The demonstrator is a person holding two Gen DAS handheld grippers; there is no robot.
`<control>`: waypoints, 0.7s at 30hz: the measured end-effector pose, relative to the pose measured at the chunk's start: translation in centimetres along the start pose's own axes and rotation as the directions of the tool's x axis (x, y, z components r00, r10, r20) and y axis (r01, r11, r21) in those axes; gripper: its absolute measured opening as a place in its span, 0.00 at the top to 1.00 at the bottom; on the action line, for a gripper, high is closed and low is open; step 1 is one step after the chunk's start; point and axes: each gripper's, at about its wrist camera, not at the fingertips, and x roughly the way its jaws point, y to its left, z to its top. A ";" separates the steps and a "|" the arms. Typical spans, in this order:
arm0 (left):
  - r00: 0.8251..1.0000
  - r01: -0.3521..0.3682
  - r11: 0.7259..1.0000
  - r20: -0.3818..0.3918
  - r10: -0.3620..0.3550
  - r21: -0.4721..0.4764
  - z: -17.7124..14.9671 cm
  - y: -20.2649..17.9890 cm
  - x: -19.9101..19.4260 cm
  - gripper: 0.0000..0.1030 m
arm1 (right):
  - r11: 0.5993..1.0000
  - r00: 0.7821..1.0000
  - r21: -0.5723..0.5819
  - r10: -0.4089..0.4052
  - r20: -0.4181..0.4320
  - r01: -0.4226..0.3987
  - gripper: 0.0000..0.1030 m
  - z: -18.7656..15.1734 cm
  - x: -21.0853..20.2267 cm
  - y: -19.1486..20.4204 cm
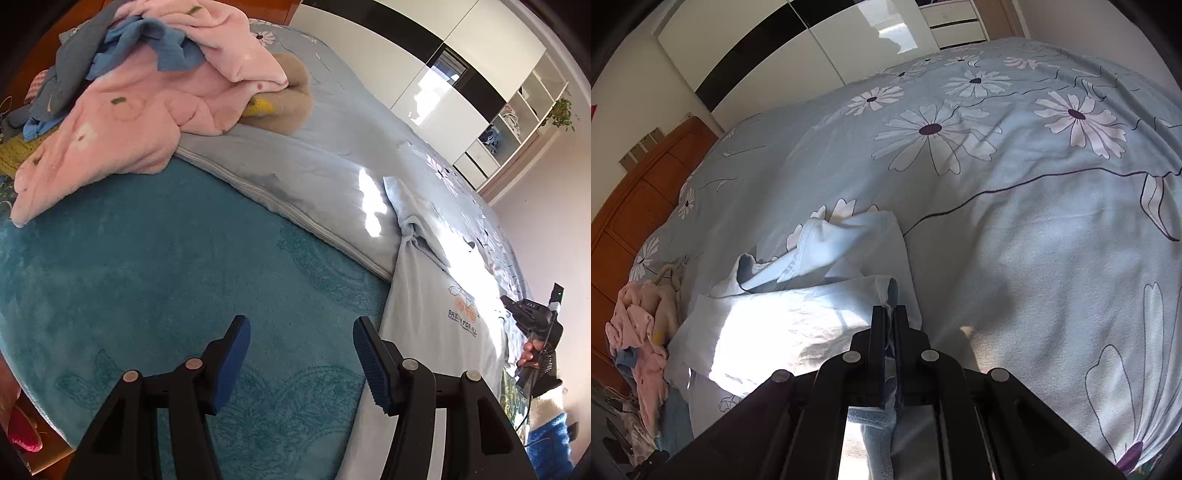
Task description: Fold clothes
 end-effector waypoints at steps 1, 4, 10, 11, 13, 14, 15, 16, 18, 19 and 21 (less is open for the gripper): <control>1.000 0.001 1.000 -0.002 -0.001 0.008 0.0 -0.2 0.0 0.40 | 1.000 1.000 -0.004 -0.005 -0.005 0.005 0.96 -0.2 0.3 -0.1; 1.000 0.011 1.000 -0.009 -0.011 0.028 -0.1 -0.9 0.0 0.40 | 1.000 1.000 0.025 0.007 -0.001 -0.007 0.95 -0.3 0.3 -0.4; 0.998 0.050 0.997 -0.045 -0.047 0.066 -1.0 -2.6 0.0 0.40 | 1.000 0.999 -0.007 -0.024 0.030 0.024 0.85 -0.4 -3.0 0.0; 0.997 0.064 0.995 -0.055 -0.060 0.072 -1.3 -2.8 0.1 0.40 | 1.000 0.999 -0.011 -0.017 0.041 0.017 0.80 -0.9 -4.1 -0.1; 0.994 0.082 0.992 -0.080 -0.075 0.091 -2.1 -3.4 0.4 0.40 | 1.000 0.999 -0.026 0.008 0.047 -0.007 0.75 -2.8 -6.4 -0.4; 0.993 0.085 0.991 -0.093 -0.076 0.103 -2.6 -3.6 0.6 0.40 | 0.999 0.999 -0.038 0.025 0.037 -0.023 0.75 -4.2 -7.4 -0.6; 0.991 0.088 0.990 -0.110 -0.076 0.112 -3.1 -3.7 0.8 0.40 | 0.998 0.999 -0.050 0.040 0.018 -0.039 0.75 -5.9 -8.3 -0.7; 0.988 0.098 0.988 -0.127 -0.083 0.115 -3.6 -3.8 1.0 0.40 | 0.997 0.998 -0.061 0.057 -0.004 -0.057 0.74 -7.8 -9.1 -1.0; 0.982 0.118 0.986 -0.161 -0.098 0.120 -4.5 -3.9 1.5 0.40 | 0.994 0.994 -0.063 0.090 -0.057 -0.094 0.74 -11.8 -10.5 -1.8; 0.979 0.123 0.985 -0.179 -0.100 0.123 -5.0 -4.0 1.7 0.40 | 0.992 0.991 -0.063 0.107 -0.083 -0.112 0.74 -13.8 -11.1 -2.2; 0.974 0.129 0.983 -0.205 -0.099 0.134 -5.9 -4.2 2.0 0.40 | 0.991 0.984 -0.023 0.126 -0.124 -0.130 0.74 -17.2 -12.1 -3.2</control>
